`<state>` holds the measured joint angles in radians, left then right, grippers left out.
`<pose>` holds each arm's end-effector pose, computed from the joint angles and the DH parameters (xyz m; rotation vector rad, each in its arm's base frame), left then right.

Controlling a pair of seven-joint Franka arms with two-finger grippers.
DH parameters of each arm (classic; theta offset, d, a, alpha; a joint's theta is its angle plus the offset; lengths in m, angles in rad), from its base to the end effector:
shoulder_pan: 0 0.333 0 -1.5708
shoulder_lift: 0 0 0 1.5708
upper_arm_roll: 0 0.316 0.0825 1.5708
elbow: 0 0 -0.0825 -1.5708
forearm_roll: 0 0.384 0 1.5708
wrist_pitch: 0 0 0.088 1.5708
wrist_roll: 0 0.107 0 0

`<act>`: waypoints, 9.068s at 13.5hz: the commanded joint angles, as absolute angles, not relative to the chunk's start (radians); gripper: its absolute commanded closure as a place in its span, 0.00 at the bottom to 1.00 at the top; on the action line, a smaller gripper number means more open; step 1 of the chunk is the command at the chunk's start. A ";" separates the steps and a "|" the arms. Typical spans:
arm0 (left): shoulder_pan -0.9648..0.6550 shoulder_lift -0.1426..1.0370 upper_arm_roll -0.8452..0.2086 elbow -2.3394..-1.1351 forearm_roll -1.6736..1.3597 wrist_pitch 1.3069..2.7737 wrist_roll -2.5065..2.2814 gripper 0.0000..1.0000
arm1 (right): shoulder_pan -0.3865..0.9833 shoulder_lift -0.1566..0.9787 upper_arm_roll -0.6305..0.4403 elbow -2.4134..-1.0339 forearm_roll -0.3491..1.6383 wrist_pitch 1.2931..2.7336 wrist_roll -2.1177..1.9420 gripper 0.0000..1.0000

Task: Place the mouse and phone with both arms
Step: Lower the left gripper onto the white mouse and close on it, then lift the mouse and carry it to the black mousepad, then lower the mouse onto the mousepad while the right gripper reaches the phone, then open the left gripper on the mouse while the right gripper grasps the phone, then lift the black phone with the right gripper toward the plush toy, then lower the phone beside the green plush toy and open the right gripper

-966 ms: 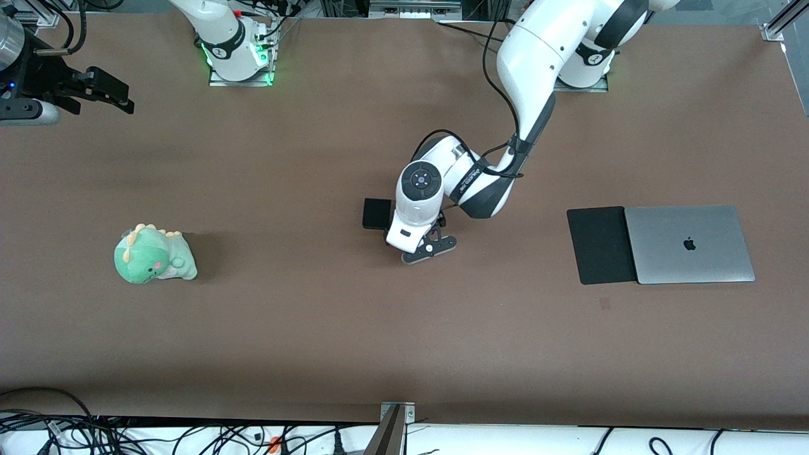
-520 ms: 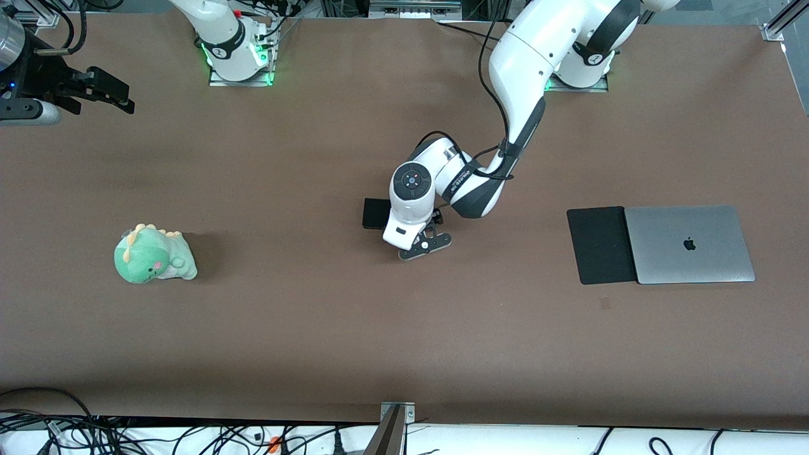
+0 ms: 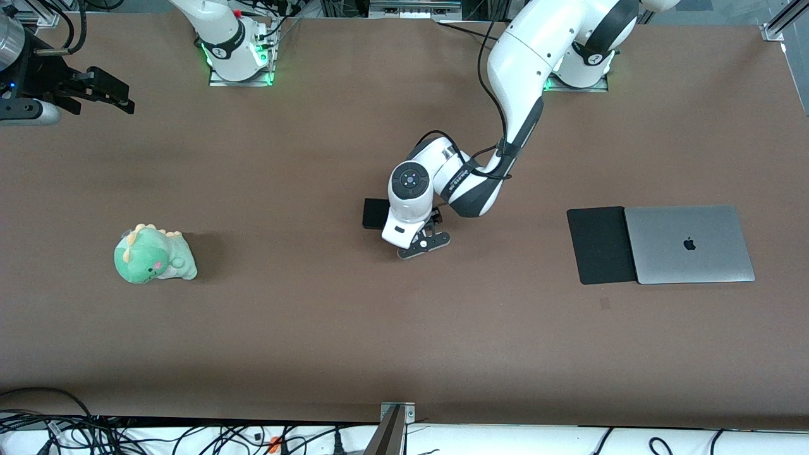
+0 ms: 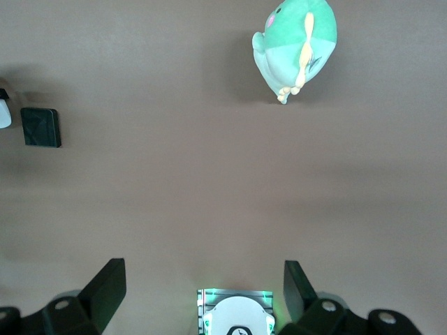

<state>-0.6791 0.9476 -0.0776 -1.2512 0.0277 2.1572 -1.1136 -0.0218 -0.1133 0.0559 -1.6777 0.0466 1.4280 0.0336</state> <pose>0.5543 -0.5018 0.1823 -3.0792 -0.5796 0.0878 0.5019 0.0243 0.6233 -3.0987 -0.0049 0.2139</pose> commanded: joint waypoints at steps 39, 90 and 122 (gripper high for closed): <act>0.091 0.462 -0.075 -2.066 0.087 2.508 -0.034 0.34 | 0.497 0.442 0.057 -1.707 -0.023 2.193 0.829 0.00; 0.095 0.101 -0.081 -1.488 0.000 1.624 0.091 0.00 | 0.407 0.502 0.049 -1.854 -0.207 2.359 0.499 1.00; 0.091 0.101 -0.083 -1.488 0.002 1.628 0.089 0.00 | 0.077 0.227 0.037 -1.965 0.120 2.285 0.048 0.00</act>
